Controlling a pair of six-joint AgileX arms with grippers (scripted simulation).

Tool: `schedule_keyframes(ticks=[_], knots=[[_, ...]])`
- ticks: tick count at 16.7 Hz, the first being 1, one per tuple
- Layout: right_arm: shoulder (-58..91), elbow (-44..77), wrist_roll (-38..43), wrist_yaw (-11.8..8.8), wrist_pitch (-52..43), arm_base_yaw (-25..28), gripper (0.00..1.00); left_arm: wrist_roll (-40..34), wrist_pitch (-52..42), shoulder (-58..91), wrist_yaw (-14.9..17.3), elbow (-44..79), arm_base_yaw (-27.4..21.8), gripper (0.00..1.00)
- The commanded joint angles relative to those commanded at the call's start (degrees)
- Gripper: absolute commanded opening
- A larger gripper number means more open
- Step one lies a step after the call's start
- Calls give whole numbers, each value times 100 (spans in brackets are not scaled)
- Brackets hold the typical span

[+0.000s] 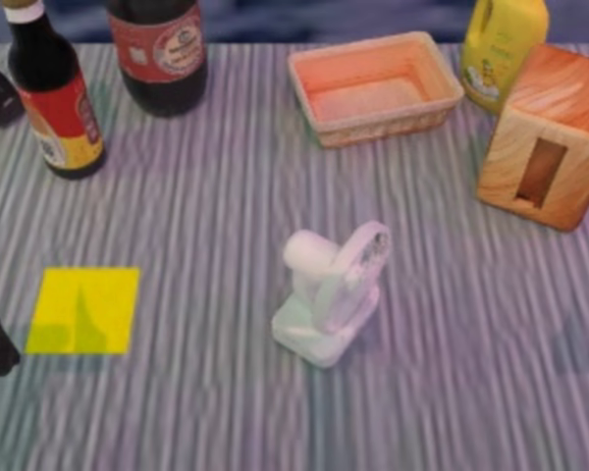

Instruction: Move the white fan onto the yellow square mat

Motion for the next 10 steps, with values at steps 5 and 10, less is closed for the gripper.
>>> schedule_keyframes(ticks=[5,10], knots=[[0,0,0,0,0,0,100,14,-288,331,7,256,-105,100],[0,0,0,0,0,0,100,17,-1592,1920,28,1594,-595,100]])
